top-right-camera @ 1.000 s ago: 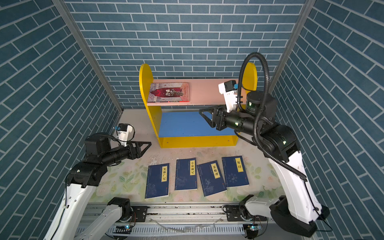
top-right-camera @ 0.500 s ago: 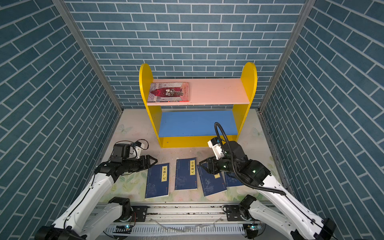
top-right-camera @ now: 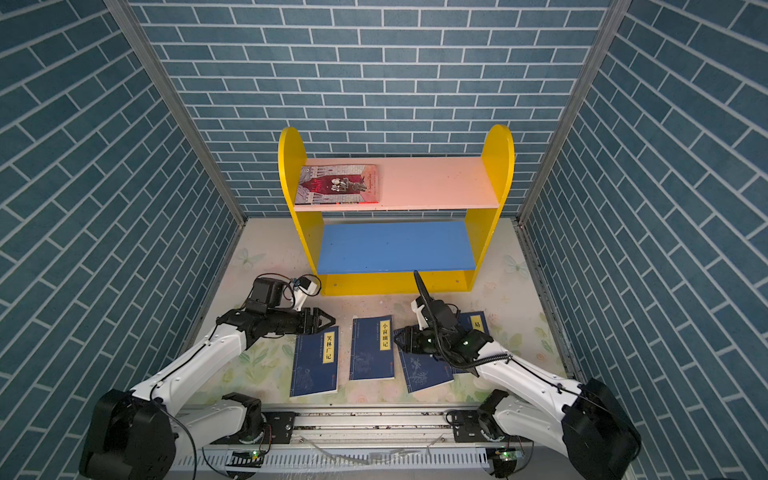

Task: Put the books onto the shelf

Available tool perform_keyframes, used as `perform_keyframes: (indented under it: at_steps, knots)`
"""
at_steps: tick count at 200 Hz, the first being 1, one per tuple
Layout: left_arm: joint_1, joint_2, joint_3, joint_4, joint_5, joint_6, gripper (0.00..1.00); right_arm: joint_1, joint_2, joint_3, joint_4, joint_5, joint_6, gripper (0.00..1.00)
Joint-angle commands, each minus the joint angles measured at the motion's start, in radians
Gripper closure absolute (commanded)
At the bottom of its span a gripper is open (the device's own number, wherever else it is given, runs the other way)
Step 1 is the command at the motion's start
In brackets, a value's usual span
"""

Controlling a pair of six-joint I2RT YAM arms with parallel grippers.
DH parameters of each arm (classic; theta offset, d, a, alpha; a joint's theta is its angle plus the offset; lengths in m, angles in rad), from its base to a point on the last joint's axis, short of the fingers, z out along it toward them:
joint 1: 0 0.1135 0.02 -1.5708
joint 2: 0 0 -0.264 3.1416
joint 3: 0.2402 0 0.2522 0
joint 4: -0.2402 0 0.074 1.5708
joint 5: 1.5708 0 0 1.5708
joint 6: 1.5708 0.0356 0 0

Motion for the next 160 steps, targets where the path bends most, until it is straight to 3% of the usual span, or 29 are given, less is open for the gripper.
perform_keyframes:
  at_steps: [1, 51, 89, 160]
  knots:
    - [-0.024, 0.052, 0.016, 0.008, 0.006, 0.026, 0.29, 0.005, 0.046, -0.028, 0.127, 0.015, 0.055, 0.54]
    - [-0.069, 0.177, 0.047, 0.074, 0.034, -0.026, 0.29, 0.011, 0.156, -0.034, 0.151, 0.012, 0.087, 0.54]
    - [-0.133, 0.255, 0.057, 0.127, 0.027, 0.008, 0.3, 0.021, 0.214, -0.025, 0.164, 0.006, 0.098, 0.54]
    - [-0.167, 0.339, 0.038, 0.181, 0.035, -0.026, 0.29, 0.049, 0.335, -0.001, 0.219, -0.062, 0.109, 0.54]
